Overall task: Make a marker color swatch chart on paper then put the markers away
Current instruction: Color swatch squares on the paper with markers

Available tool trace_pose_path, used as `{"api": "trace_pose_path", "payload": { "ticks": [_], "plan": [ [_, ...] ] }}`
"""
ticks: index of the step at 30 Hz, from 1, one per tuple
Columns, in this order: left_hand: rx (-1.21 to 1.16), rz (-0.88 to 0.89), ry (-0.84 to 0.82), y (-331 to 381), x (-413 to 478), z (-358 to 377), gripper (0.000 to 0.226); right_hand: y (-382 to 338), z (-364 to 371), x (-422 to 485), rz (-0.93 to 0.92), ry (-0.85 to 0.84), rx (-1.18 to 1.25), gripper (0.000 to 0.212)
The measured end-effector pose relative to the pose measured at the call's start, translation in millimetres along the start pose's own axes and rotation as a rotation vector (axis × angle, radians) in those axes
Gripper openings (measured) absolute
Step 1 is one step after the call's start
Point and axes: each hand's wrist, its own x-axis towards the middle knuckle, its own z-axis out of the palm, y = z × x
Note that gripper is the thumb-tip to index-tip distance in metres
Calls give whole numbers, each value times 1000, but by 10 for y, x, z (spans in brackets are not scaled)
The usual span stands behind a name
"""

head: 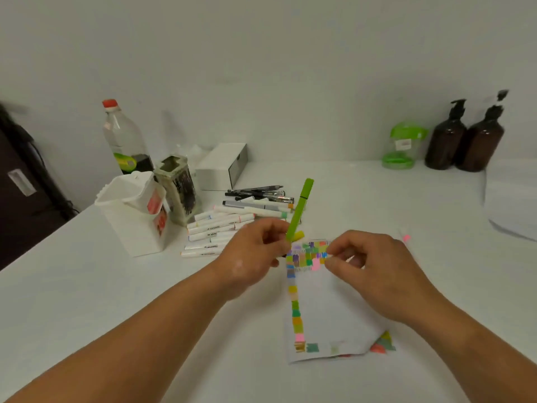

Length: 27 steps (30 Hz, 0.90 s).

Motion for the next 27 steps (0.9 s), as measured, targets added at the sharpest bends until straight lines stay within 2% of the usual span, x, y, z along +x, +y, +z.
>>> {"api": "trace_pose_path", "payload": {
  "ticks": [4,7,11,15,17,22,24,27],
  "plan": [
    [-380,-5,-48,-113,134,409,15,100,125,257,37,72,94,24],
    [-569,-12,-24,-267,220,521,21,224,195,253,20,69,149,35],
    [-624,22,-44,-393,269,544,27,333,234,246,-44,76,140,33],
    [-604,61,14,-358,302,397,35,442,166,260,34,138,259,28],
    [-484,103,67,-347,297,294,33,497,104,263,64,158,316,29],
    [215,329,132,-387,223,272,19,514,48,261,71,155,434,30],
    [370,410,92,-372,201,337,23,490,69,251,61,148,478,31],
    [467,433,6,-333,188,369,26,453,92,232,45,122,572,30]
  ]
}}
